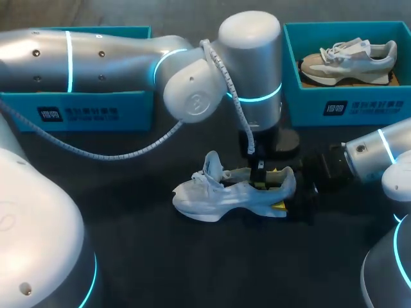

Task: Take the shoe out of the shoebox, open the shoe tongue, remove and reinsert the insole, then place the shoe into the shoebox

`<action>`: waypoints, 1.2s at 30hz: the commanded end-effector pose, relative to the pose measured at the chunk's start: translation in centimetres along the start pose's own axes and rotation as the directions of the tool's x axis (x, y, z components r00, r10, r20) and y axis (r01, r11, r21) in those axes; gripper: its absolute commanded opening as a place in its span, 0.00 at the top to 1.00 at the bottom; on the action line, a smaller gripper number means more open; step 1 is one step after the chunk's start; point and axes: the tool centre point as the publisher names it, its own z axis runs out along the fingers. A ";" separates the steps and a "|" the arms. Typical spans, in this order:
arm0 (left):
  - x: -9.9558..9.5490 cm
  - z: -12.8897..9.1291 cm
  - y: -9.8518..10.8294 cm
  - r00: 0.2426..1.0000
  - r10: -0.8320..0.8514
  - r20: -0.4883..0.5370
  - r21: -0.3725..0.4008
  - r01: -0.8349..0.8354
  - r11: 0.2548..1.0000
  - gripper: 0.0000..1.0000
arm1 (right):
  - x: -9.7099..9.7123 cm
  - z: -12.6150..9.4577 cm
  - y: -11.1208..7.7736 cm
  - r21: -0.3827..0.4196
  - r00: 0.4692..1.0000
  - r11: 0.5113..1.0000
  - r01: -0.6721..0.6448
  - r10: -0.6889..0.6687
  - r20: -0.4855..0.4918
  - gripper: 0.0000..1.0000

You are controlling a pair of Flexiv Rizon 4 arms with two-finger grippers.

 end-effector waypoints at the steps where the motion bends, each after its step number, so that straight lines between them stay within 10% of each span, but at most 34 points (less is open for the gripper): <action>1: -0.1 0.9 0.0 1.000 0.002 -0.016 0.010 -0.002 1.000 1.00 | -0.1 0.3 -0.6 0.003 1.000 1.000 0.000 0.000 0.001 1.00; 19: 1.5 3.3 0.8 0.999 -0.007 -0.051 0.040 0.009 0.999 1.00 | -0.1 0.3 -0.6 0.003 1.000 1.000 0.000 0.000 0.001 1.00; 21: 1.6 3.6 0.9 0.998 -0.007 -0.066 0.045 0.010 0.999 0.66 | -0.1 0.3 -0.6 0.003 1.000 1.000 0.000 0.000 0.001 1.00; 36: 1.2 6.1 1.5 0.999 0.000 -0.047 0.047 0.002 0.999 0.73 | -0.1 0.3 -0.6 0.003 1.000 1.000 0.000 0.000 0.001 1.00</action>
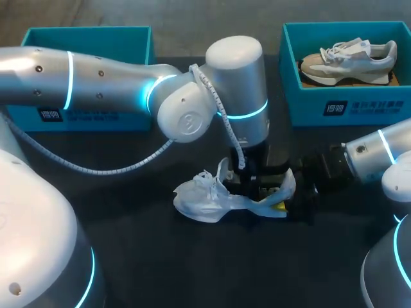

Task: Take the shoe out of the shoebox, open the shoe tongue, remove and reinsert the insole, then place the shoe into the shoebox

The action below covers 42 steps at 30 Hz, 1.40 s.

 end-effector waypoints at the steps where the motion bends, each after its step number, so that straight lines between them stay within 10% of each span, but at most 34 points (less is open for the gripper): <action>1: -0.2 1.7 0.2 1.000 0.007 0.022 0.007 -0.007 1.000 0.75 | -0.2 0.3 -0.5 0.003 1.000 1.000 -0.002 0.002 0.001 1.00; 13: -1.1 3.0 1.1 0.988 0.034 0.152 0.015 -0.036 0.999 1.00 | -0.2 0.3 -0.5 0.003 1.000 1.000 -0.002 0.002 0.001 1.00; 42: -0.7 -1.6 0.8 0.982 0.030 0.186 0.107 -0.050 0.993 1.00 | -0.2 0.3 -0.5 0.003 1.000 1.000 -0.002 0.002 0.001 1.00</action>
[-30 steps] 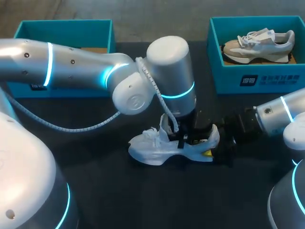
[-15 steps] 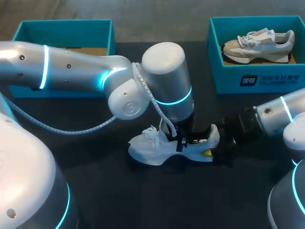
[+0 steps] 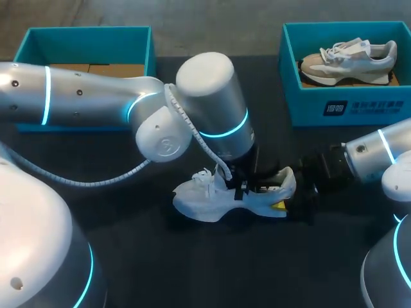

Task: Take the shoe out of the shoebox, open the shoe tongue, remove and reinsert the insole, then place the shoe into the shoebox

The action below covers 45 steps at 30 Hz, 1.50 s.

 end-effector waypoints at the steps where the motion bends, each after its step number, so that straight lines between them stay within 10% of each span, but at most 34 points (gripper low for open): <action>1: 0.2 -1.1 0.2 1.000 0.006 0.001 0.013 -0.006 1.000 1.00 | -0.1 0.3 -0.5 0.003 1.000 1.000 0.000 0.000 0.001 1.00; 45: 0.8 -7.1 -1.4 0.977 0.018 0.212 0.142 -0.049 0.989 1.00 | -0.1 0.3 -0.5 0.003 1.000 1.000 0.000 0.000 0.001 1.00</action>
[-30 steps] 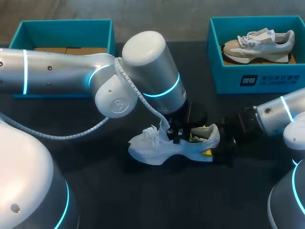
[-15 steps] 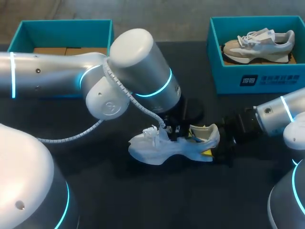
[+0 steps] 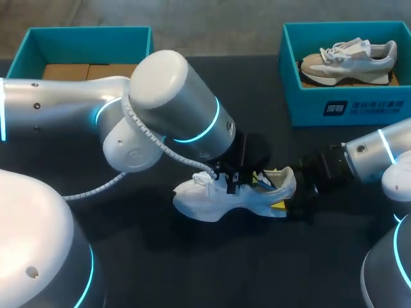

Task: Take the shoe out of the shoebox, open the shoe tongue, remove and reinsert the insole, then place the shoe into the shoebox

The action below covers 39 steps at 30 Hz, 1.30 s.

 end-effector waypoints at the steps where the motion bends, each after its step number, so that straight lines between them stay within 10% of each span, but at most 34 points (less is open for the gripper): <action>1: 0.3 -0.5 0.3 1.000 0.001 0.015 0.004 -0.001 1.000 1.00 | -0.1 0.4 -0.5 0.003 1.000 1.000 0.000 0.000 0.001 1.00; 20: -0.4 1.2 -1.2 1.000 0.022 -0.019 0.030 -0.022 0.999 1.00 | -0.1 0.4 -0.5 0.003 1.000 1.000 0.000 0.000 0.001 1.00; 22: -0.3 1.2 -1.2 1.000 0.021 -0.023 0.032 -0.021 0.999 0.84 | -0.1 0.4 -0.5 0.003 1.000 1.000 0.000 0.000 0.001 1.00; 25: -0.2 0.6 -1.2 1.000 0.015 -0.013 0.040 -0.015 0.999 0.00 | -0.1 0.4 -0.5 0.003 1.000 1.000 0.000 0.000 0.001 1.00; 39: 1.3 -3.7 -0.6 0.999 -0.010 0.048 0.072 0.006 0.997 0.00 | -0.1 0.4 -0.5 0.003 1.000 1.000 0.000 0.000 0.001 1.00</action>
